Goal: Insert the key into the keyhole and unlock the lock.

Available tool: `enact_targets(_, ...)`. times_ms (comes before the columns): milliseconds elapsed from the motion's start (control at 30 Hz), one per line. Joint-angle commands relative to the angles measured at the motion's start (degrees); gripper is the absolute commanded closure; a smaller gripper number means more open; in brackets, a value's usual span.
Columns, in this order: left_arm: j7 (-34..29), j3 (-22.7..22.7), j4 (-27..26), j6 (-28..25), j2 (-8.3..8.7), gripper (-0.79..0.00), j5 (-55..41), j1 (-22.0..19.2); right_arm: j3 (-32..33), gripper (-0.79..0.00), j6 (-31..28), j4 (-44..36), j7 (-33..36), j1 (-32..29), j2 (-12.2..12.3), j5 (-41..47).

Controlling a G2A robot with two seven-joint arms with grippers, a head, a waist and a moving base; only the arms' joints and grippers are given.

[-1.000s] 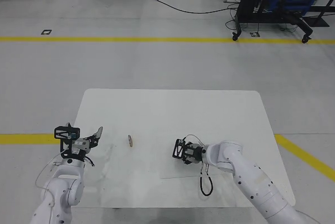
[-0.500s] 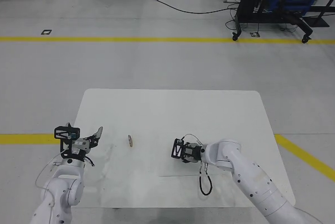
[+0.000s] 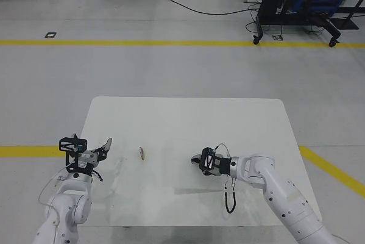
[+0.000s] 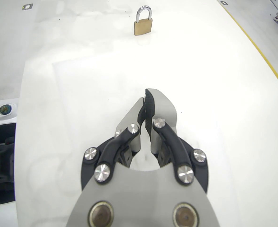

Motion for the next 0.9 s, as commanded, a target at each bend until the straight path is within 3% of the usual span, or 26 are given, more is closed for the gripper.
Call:
enact_targets(0,0.0,0.0,0.0,0.0,0.00,-0.785,0.0,0.0,0.0,0.000,0.0,0.0,0.2,0.0,0.0,0.0)
enact_targets(100,-0.1,0.1,0.0,0.0,0.00,-0.785,0.5,0.0,0.0,0.000,0.0,0.0,0.2,0.0,0.0,0.0)
enact_targets(167,-1.7,1.2,-2.1,0.6,0.07,-0.785,5.7,0.2,0.0,0.000,0.0,0.0,0.2,0.0,0.0,0.0)
enact_targets(300,-5.4,6.4,-9.6,-2.0,-0.04,-0.785,12.4,0.6,0.0,0.000,0.0,0.0,0.2,0.0,0.0,0.0)
enact_targets(433,-9.3,13.6,-13.5,-6.2,-0.27,-0.785,19.4,-2.1,0.0,0.000,0.0,0.0,0.2,0.0,0.0,0.0)
enact_targets(667,-18.6,26.6,-9.6,-14.4,-1.17,-0.785,32.0,-10.4,0.0,0.000,0.0,0.0,0.2,0.0,0.0,0.0)
enact_targets(867,-22.1,32.1,-5.2,-15.9,-2.22,-0.785,34.0,-15.0,0.0,0.000,0.0,0.0,0.2,0.0,0.0,0.0)
